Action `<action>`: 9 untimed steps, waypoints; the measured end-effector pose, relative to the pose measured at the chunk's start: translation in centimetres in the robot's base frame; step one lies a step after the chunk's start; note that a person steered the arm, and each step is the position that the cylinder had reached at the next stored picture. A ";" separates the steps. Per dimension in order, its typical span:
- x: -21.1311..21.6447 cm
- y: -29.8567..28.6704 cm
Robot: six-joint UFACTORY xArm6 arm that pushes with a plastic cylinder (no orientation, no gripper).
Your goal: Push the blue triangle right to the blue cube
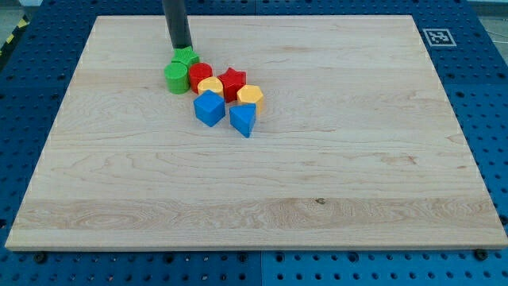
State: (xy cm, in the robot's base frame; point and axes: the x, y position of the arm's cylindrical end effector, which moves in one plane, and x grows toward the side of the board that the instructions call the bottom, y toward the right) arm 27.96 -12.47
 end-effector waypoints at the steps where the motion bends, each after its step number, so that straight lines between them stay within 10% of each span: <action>1: 0.6 4.5; 4: 12.4 17.4; 6: 17.5 15.2; 9: 14.3 12.2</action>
State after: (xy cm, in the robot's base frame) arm 42.24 -0.24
